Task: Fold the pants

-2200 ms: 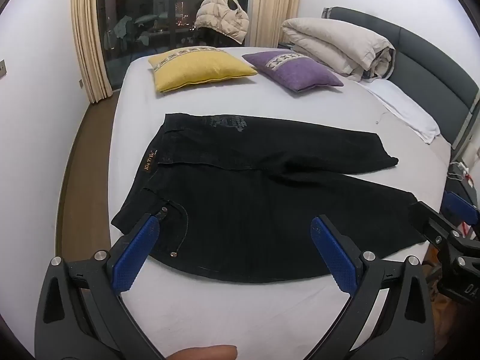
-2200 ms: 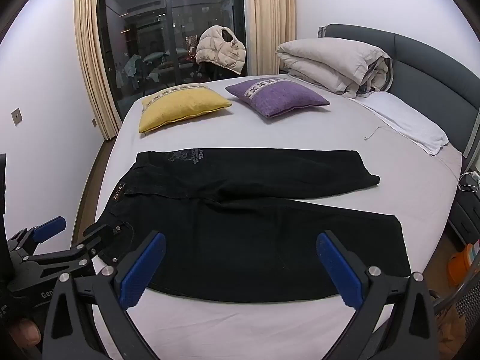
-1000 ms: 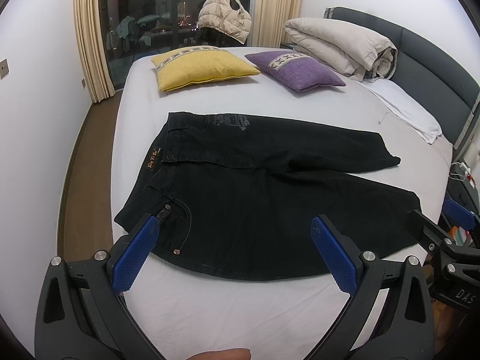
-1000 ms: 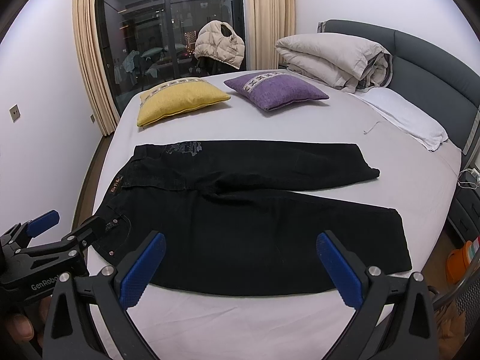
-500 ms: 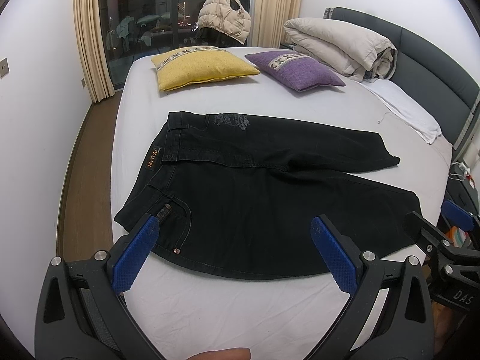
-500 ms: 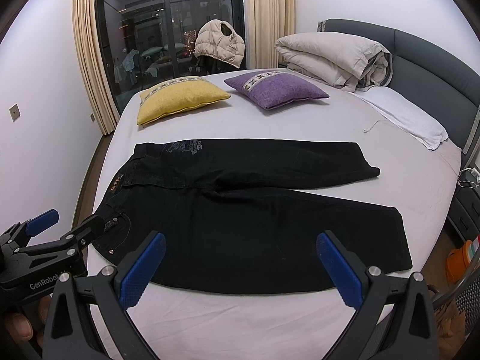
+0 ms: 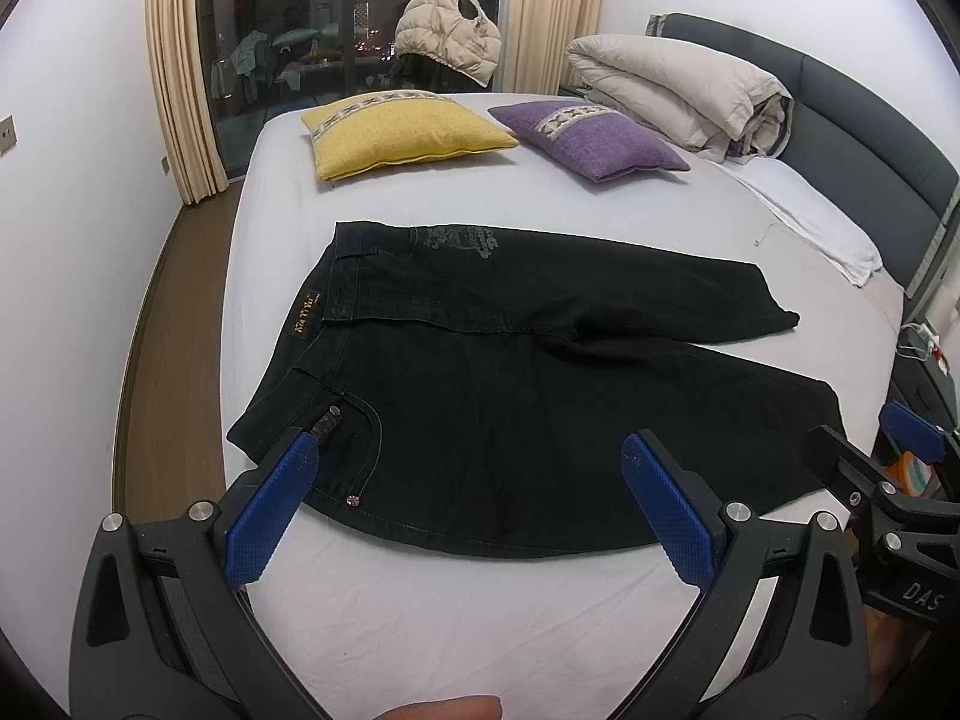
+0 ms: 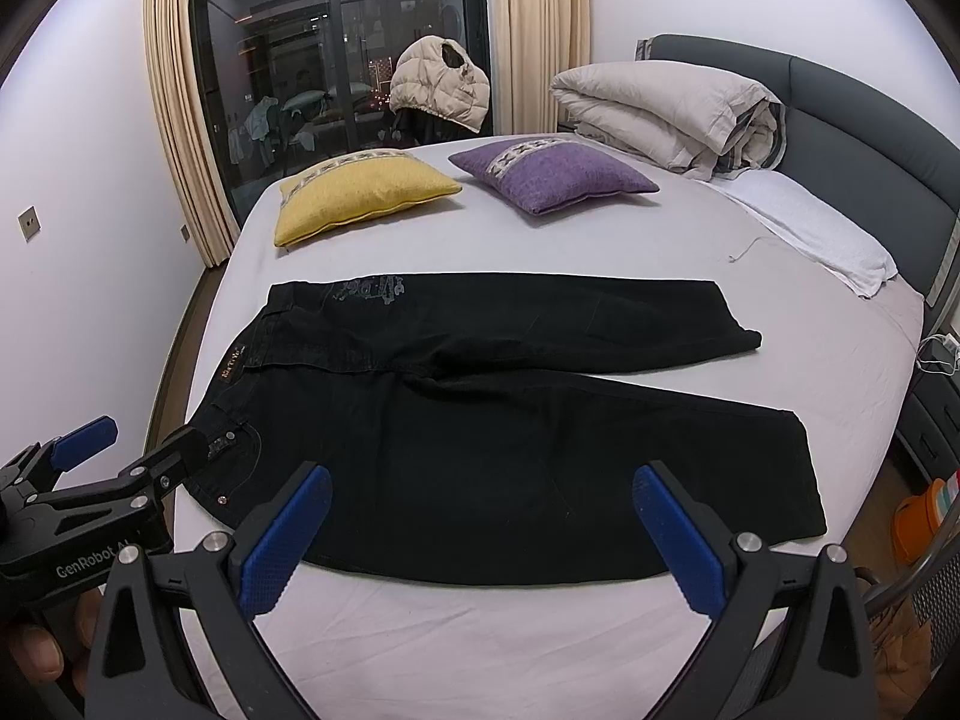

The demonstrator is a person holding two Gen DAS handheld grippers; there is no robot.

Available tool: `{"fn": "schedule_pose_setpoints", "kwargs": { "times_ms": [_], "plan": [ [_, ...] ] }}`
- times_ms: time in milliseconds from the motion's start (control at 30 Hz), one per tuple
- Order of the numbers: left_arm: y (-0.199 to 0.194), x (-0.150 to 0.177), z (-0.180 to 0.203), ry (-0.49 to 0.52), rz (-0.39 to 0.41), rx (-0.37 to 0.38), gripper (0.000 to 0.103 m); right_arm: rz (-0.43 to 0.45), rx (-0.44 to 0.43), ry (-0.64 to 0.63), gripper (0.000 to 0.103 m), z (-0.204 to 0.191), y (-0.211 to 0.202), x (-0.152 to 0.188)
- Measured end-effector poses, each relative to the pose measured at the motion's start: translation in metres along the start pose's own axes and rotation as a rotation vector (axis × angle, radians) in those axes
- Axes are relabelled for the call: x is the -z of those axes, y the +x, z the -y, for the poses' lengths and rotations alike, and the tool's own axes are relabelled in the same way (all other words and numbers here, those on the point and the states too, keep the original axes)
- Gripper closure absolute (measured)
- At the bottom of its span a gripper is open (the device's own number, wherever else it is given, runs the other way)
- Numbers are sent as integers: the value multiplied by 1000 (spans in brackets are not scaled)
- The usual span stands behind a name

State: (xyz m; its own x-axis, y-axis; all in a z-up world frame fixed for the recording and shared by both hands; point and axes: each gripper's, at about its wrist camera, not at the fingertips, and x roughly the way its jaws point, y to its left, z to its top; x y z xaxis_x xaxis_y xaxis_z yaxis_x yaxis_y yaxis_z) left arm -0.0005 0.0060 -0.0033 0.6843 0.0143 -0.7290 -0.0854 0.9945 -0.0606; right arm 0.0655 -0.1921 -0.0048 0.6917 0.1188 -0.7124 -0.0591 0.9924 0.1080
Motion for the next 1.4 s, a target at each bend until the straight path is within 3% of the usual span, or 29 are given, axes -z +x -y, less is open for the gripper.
{"fn": "schedule_pose_setpoints", "kwargs": {
  "times_ms": [1167, 1300, 1400],
  "plan": [
    [6, 10, 2, 20, -1, -2, 0, -18, -4, -3, 0, -4, 5, 8],
    [14, 9, -7, 13, -8, 45, 0, -32, -38, -35, 0, 2, 14, 4],
    [28, 0, -19, 28, -4, 72, 0, -28, -121, -77, 0, 13, 22, -4]
  ]
}}
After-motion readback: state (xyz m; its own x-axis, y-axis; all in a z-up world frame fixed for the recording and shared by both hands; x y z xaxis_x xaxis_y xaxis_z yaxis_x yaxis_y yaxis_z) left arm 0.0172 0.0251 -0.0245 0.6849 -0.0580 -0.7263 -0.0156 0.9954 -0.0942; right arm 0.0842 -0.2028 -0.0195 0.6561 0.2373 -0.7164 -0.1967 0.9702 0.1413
